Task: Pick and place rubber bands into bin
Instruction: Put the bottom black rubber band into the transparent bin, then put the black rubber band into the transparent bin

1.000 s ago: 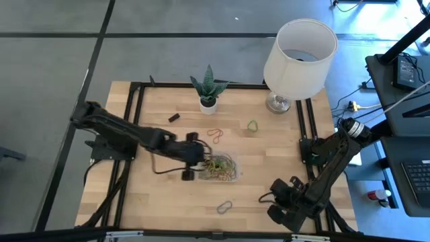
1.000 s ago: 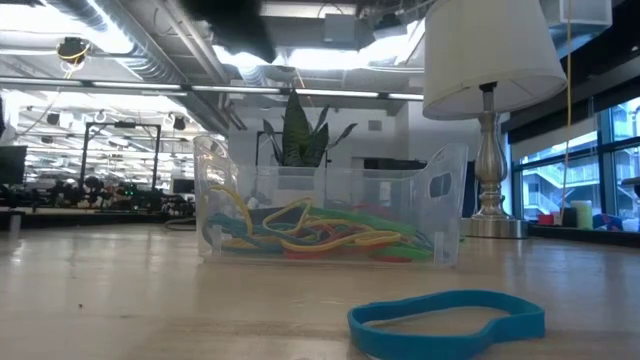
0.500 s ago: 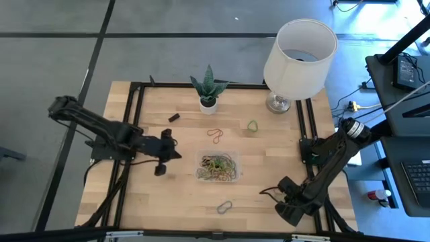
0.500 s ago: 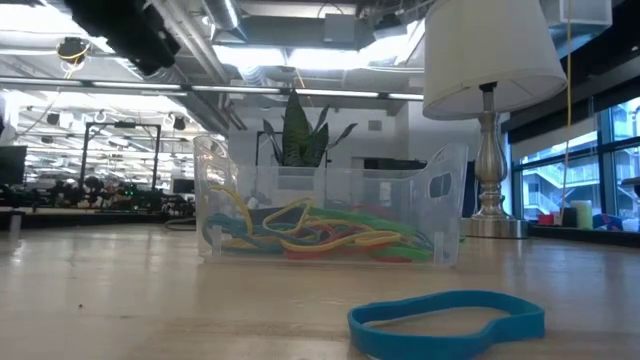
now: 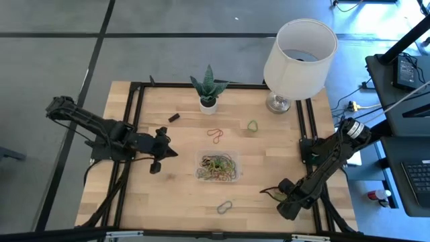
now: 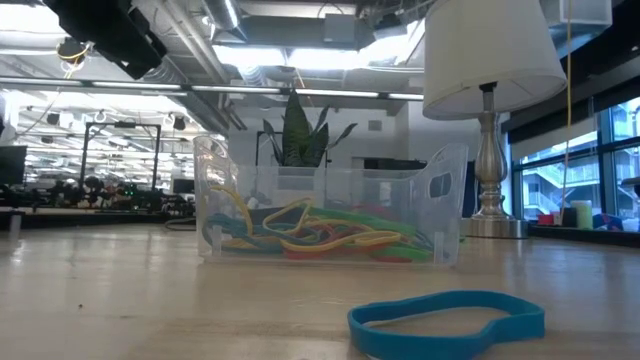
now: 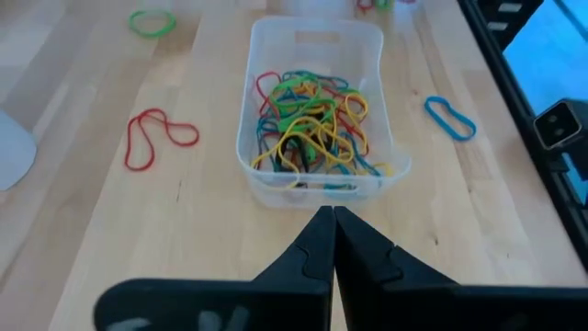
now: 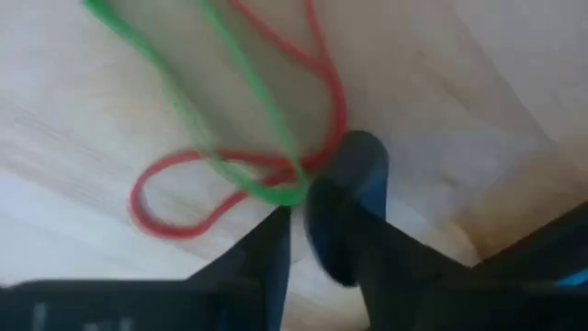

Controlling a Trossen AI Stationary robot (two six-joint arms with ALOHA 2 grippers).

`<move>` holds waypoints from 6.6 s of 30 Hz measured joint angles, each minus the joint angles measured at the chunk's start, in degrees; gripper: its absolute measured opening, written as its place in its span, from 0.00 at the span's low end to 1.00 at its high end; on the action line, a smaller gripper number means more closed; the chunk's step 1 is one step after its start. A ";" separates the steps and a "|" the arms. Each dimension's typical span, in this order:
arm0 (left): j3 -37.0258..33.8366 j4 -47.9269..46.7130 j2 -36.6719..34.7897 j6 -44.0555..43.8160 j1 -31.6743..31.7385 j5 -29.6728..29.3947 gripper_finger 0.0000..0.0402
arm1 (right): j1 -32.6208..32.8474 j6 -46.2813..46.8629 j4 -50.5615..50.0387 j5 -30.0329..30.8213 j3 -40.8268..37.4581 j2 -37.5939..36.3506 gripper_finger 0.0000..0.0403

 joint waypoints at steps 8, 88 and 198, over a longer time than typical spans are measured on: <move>-0.02 -0.17 -0.07 0.61 0.00 0.41 0.00 | 0.00 1.01 -2.53 -0.94 0.90 0.07 0.03; 0.00 -3.43 -2.27 12.67 8.07 8.70 0.01 | -26.06 -39.57 -32.34 27.65 66.66 24.69 0.02; 43.10 -23.99 49.69 -7.13 5.28 -0.87 0.01 | -42.38 -59.07 18.78 27.36 -26.19 -49.92 0.02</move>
